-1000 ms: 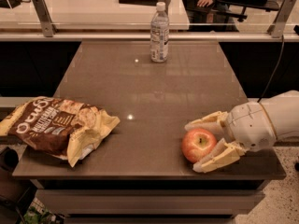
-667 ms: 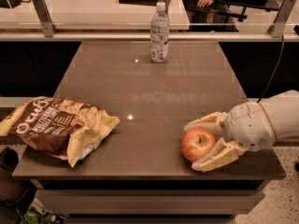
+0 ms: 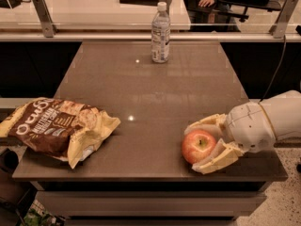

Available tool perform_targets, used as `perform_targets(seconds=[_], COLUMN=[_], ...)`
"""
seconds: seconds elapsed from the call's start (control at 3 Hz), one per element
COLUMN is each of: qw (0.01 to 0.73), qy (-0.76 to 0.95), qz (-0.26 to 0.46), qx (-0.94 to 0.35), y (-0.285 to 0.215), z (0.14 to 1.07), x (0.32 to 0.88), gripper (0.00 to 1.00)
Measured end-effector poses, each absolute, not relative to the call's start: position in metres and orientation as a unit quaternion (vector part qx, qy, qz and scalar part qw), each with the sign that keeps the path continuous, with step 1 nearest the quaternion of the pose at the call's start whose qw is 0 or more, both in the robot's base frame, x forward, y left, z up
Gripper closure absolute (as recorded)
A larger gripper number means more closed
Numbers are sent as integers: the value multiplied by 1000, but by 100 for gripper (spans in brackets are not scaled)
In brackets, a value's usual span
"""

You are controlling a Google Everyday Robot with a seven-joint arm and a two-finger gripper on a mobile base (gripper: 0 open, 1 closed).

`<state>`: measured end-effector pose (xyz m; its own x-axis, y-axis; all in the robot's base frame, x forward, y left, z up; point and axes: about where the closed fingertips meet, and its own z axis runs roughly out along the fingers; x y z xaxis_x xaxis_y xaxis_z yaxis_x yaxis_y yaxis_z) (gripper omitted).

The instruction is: Move apple near blue plastic bottle

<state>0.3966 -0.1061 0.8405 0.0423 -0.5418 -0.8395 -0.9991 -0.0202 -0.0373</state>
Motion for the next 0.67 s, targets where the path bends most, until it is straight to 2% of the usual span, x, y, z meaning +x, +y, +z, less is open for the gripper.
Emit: perform_targets(seconds=[0.67], qw=[351], qy=[610], qz=[320], qx=[-634], y=[-116], z=[853], x=[410], gripper=[100])
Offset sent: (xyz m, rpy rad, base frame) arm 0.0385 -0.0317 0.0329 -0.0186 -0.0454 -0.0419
